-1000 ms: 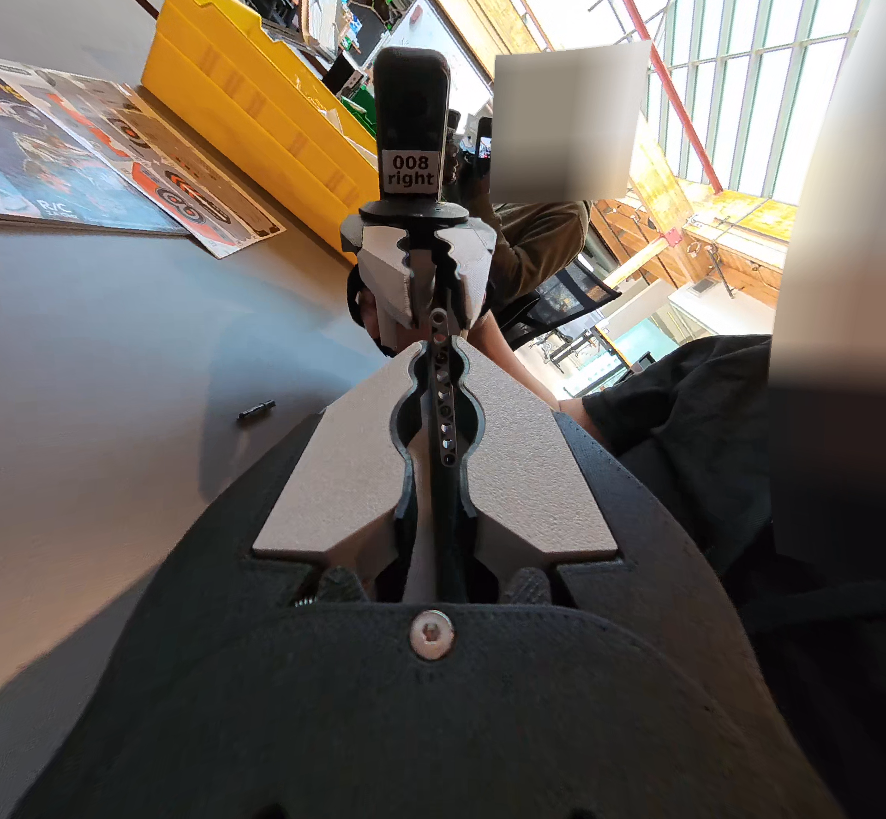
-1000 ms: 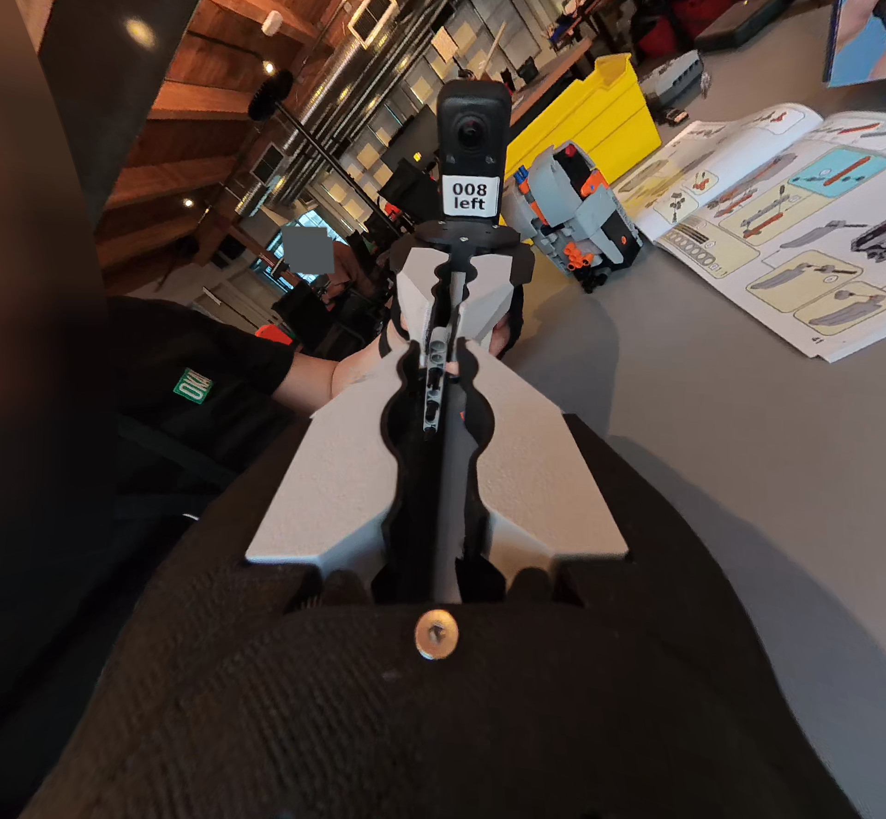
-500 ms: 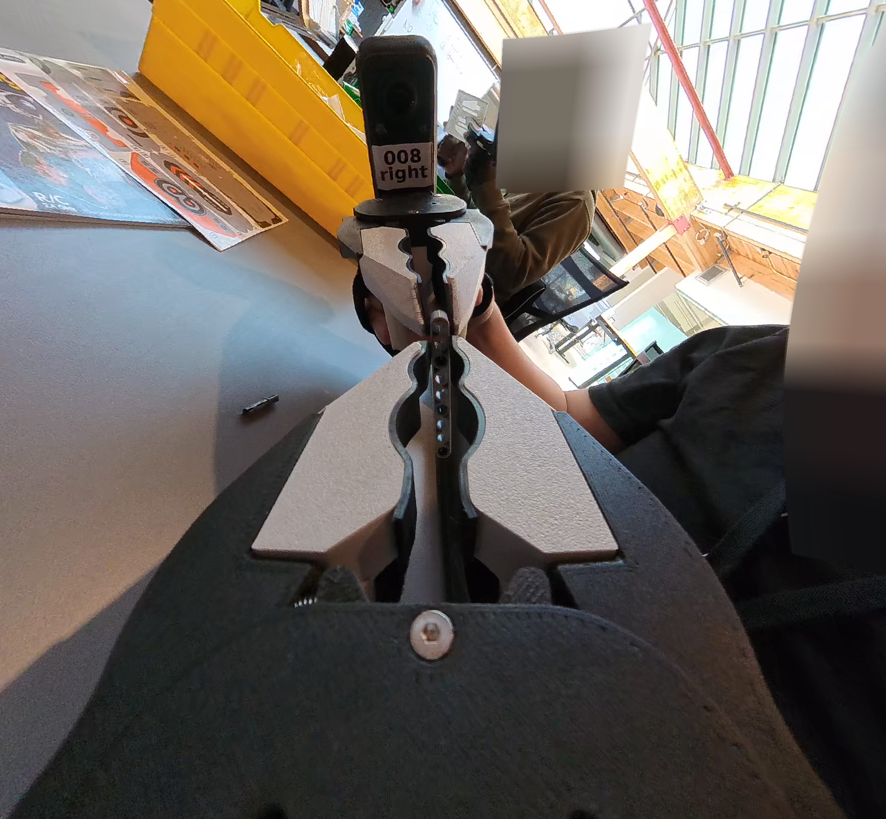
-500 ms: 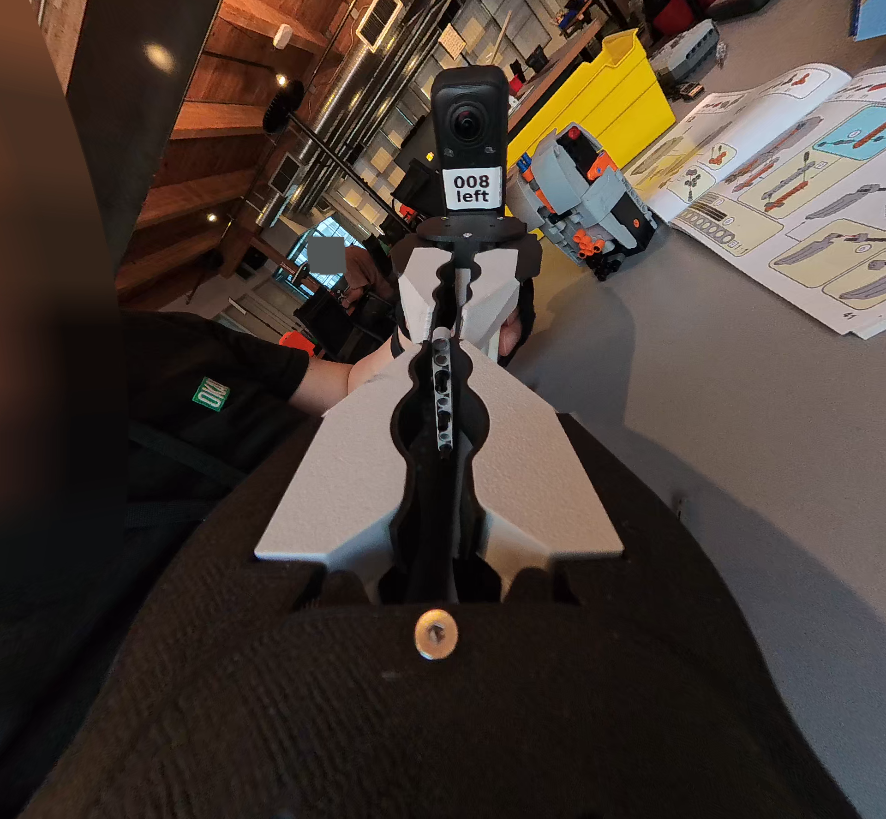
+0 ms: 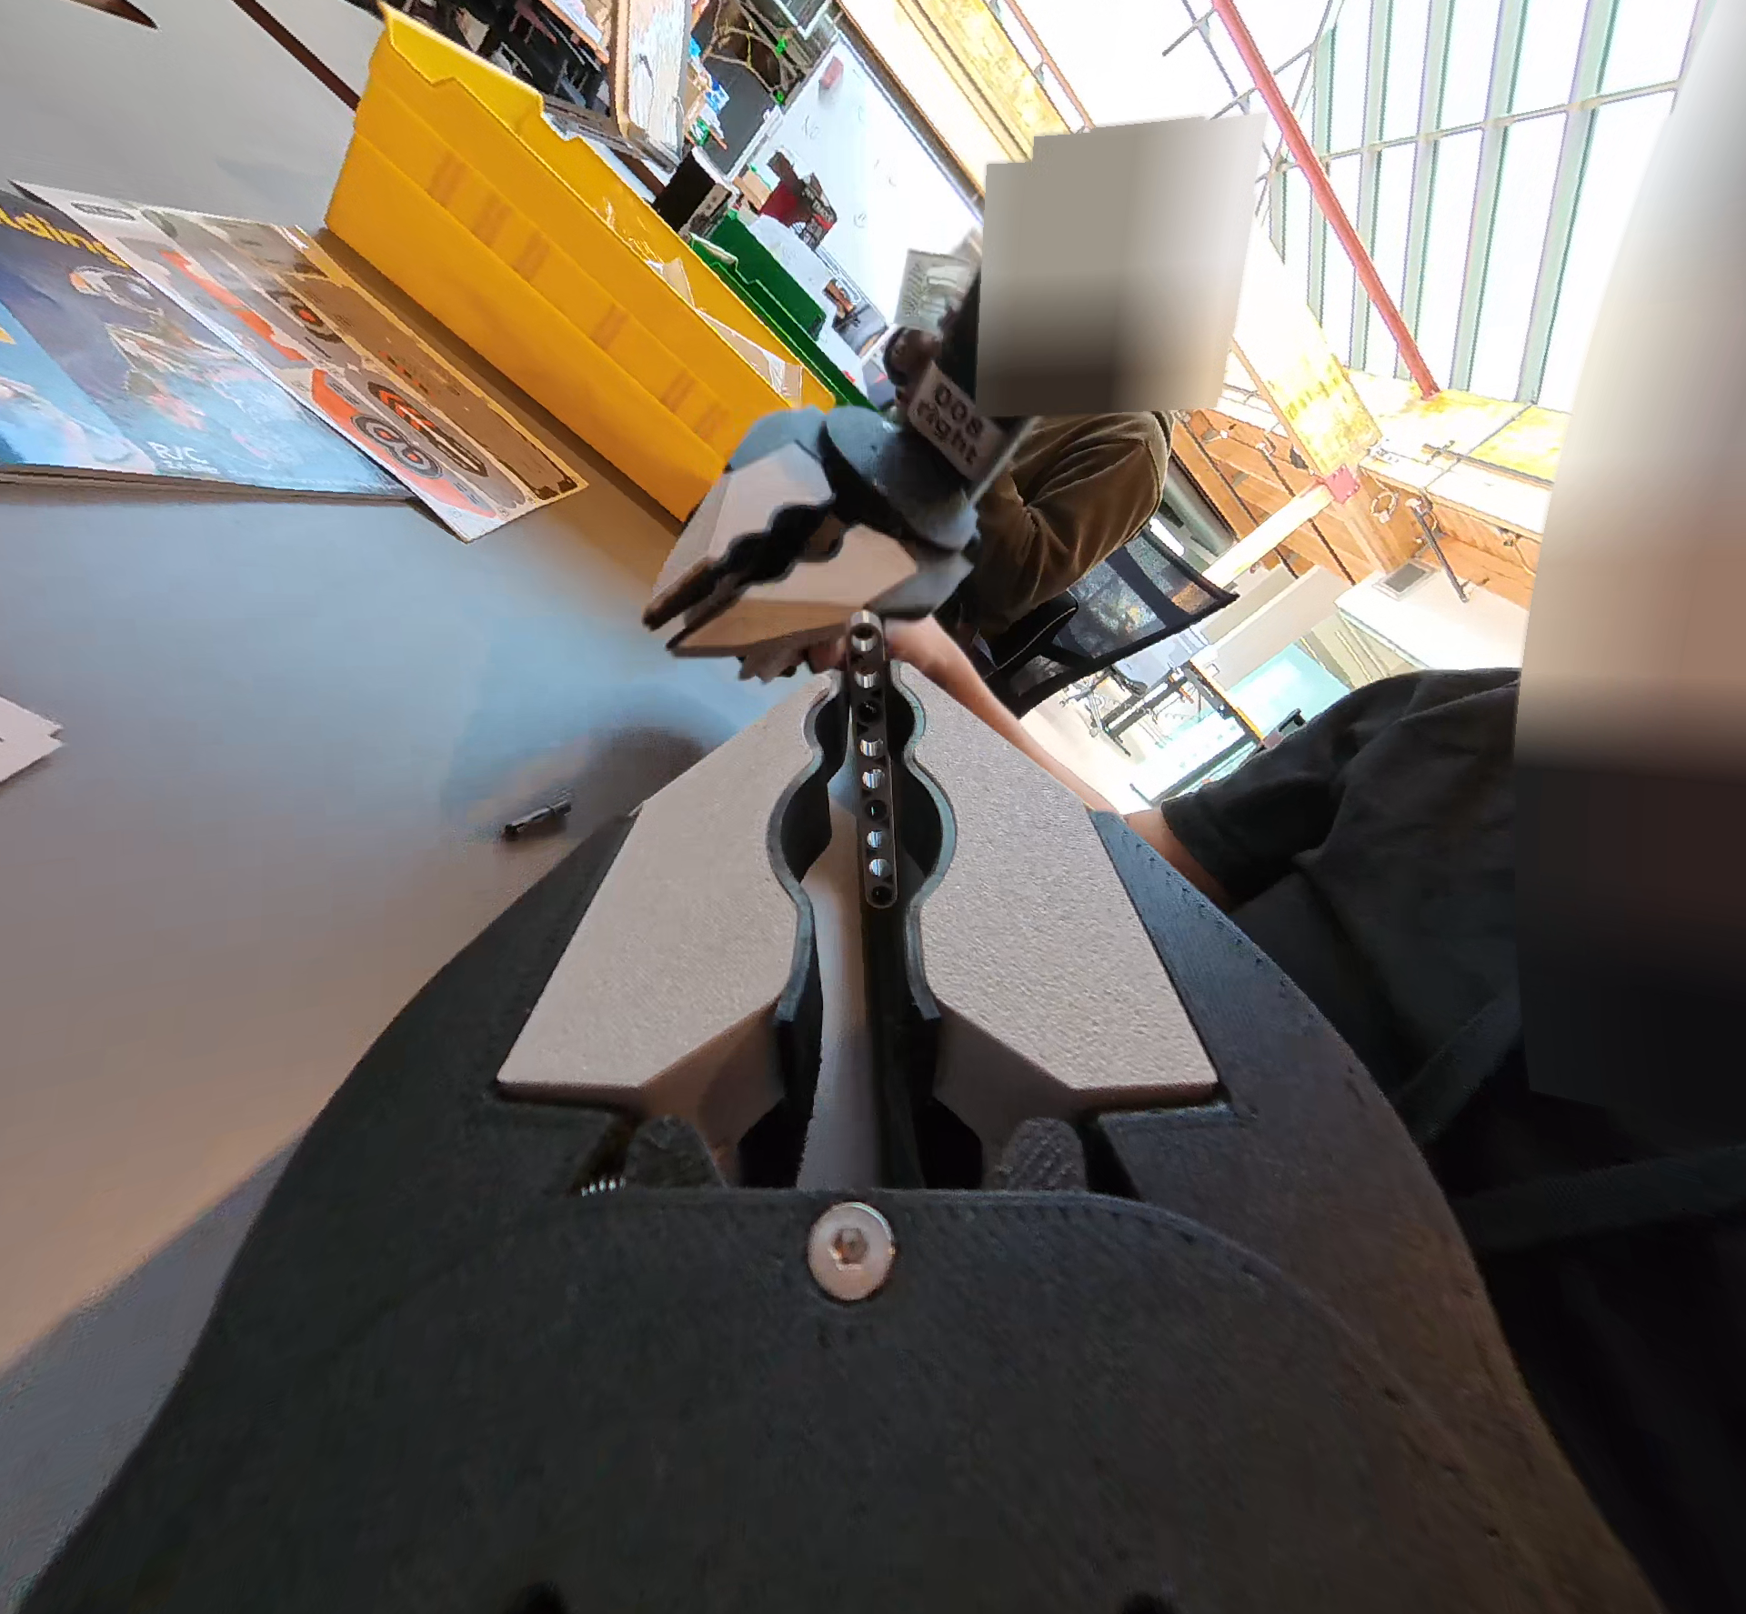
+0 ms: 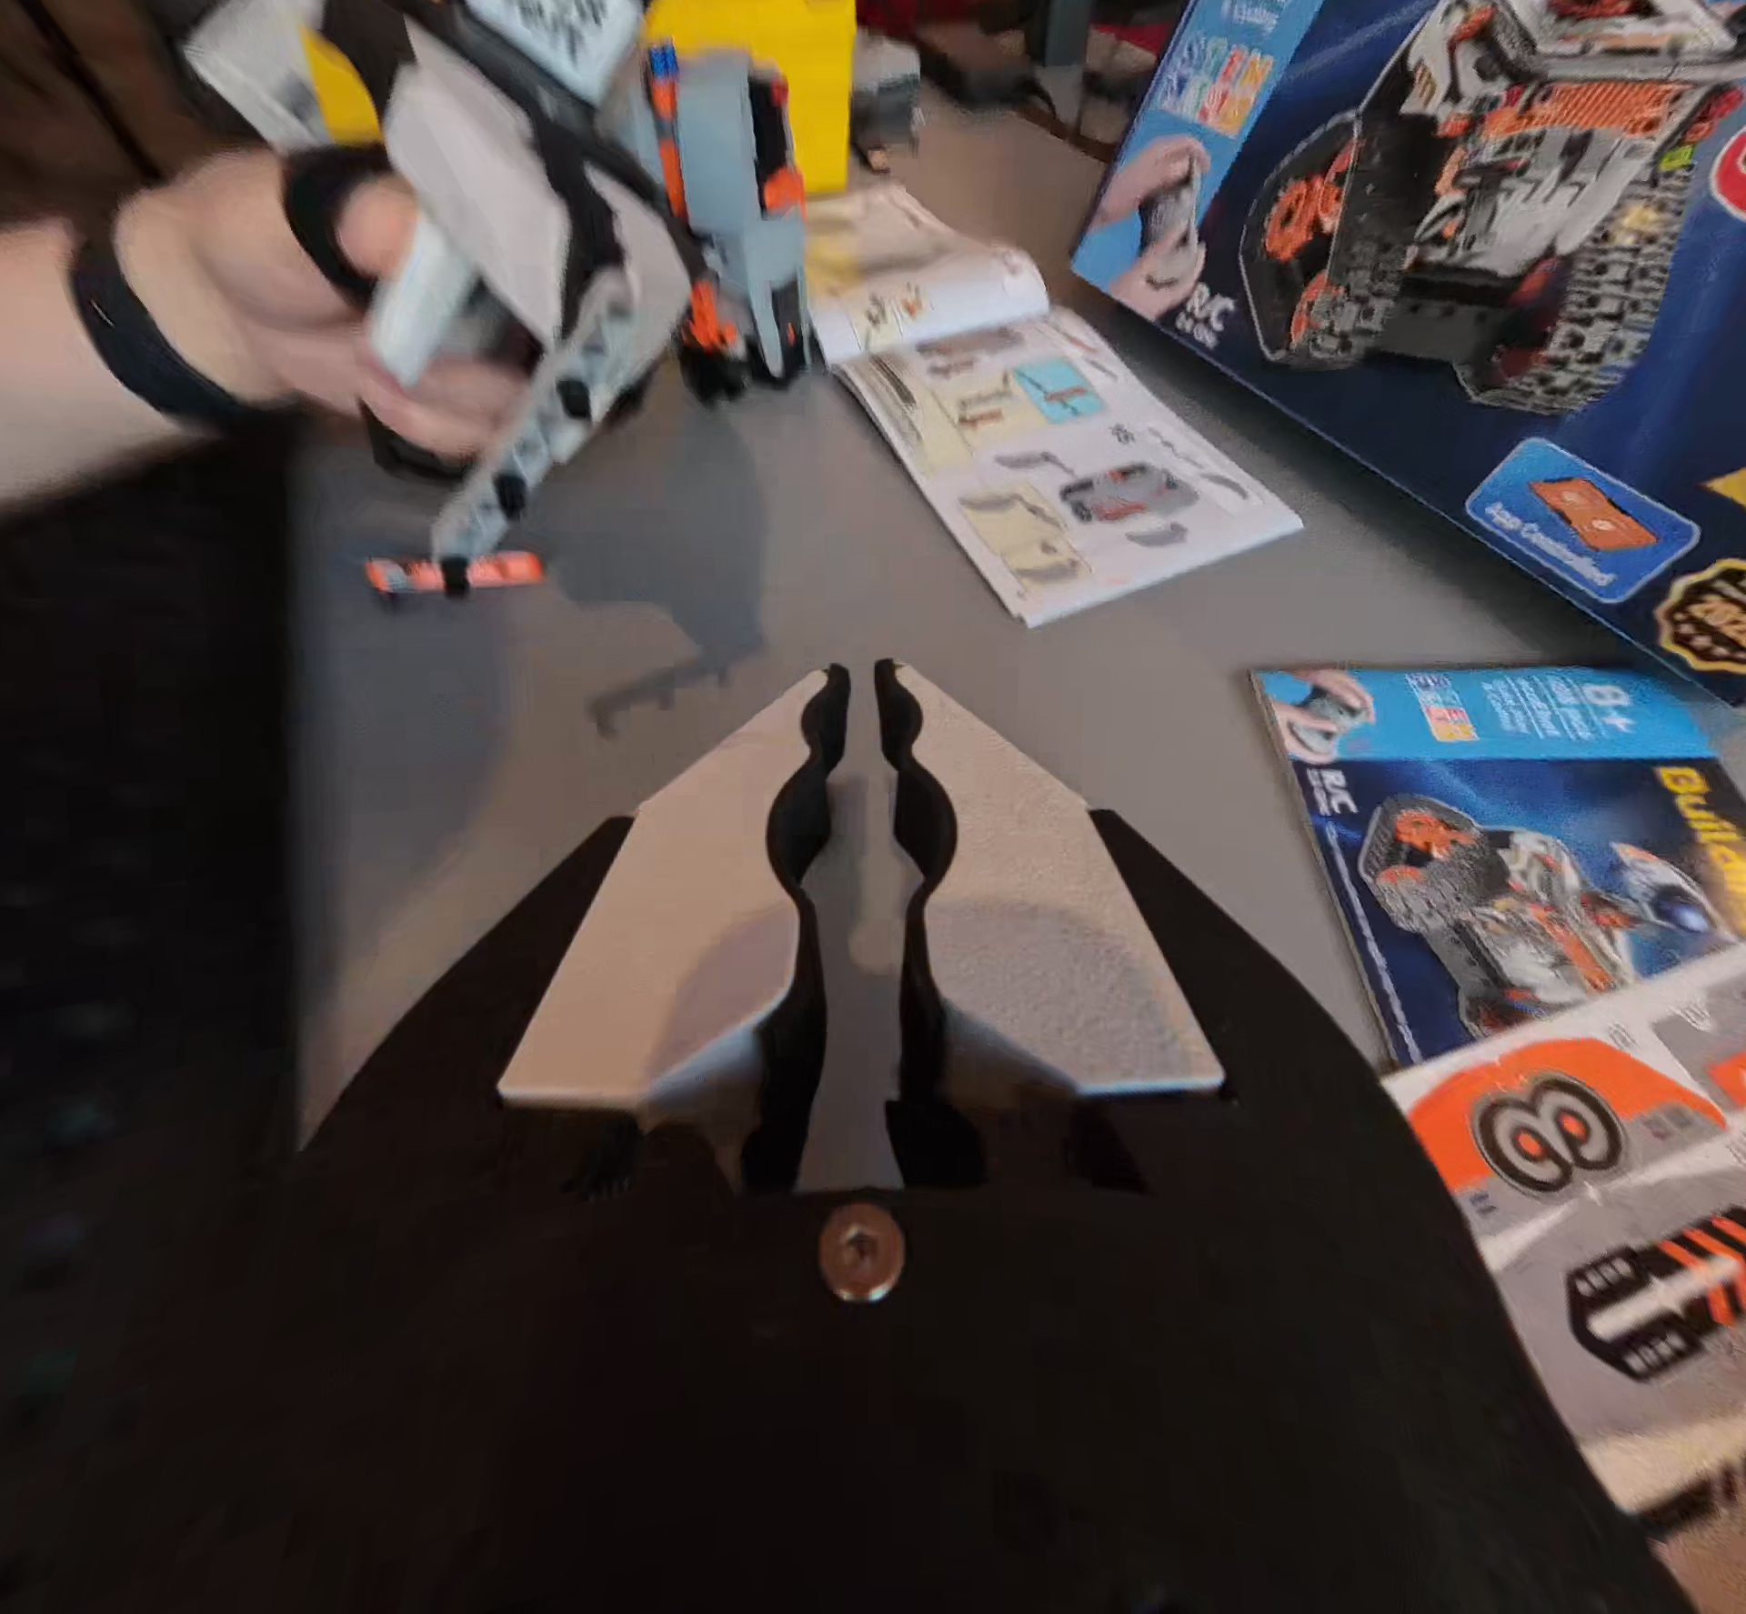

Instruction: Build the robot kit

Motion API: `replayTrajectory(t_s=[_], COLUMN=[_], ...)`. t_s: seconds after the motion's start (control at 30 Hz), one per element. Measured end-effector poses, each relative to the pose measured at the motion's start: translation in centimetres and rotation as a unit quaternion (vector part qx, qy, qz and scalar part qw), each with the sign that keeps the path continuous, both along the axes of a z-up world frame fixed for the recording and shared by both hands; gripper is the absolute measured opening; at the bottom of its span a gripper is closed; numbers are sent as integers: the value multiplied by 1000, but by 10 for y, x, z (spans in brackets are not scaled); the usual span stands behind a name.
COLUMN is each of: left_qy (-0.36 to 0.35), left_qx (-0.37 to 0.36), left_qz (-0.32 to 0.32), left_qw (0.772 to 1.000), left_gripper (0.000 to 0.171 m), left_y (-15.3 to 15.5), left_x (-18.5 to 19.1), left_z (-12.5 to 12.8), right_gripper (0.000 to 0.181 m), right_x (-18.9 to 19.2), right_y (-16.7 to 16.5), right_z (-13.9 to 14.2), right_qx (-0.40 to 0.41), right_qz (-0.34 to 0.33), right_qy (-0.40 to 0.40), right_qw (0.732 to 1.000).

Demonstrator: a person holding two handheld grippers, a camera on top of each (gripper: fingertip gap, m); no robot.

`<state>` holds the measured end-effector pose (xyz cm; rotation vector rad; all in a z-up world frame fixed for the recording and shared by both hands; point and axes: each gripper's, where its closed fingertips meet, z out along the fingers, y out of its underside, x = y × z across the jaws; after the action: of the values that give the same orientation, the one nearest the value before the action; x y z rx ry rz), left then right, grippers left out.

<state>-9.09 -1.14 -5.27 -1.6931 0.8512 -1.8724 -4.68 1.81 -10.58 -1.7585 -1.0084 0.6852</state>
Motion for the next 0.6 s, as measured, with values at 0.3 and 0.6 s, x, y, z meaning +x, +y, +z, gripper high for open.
replayTrajectory(t_s=[0.3,0.6], left_qy=[-4,-9], left_qx=[-1,-5], left_qz=[-6,-6], left_qw=[1000,1000], left_gripper=[4,4], left_y=[-3,-2], left_x=[-1,-3], left_z=[5,7], right_gripper=[14,12], right_x=[-11,-10], right_y=[-12,-6], right_z=[-67,-64], right_qx=[-37,-51], right_qz=[27,15], right_qy=[-146,-126], right_qw=[988,991])
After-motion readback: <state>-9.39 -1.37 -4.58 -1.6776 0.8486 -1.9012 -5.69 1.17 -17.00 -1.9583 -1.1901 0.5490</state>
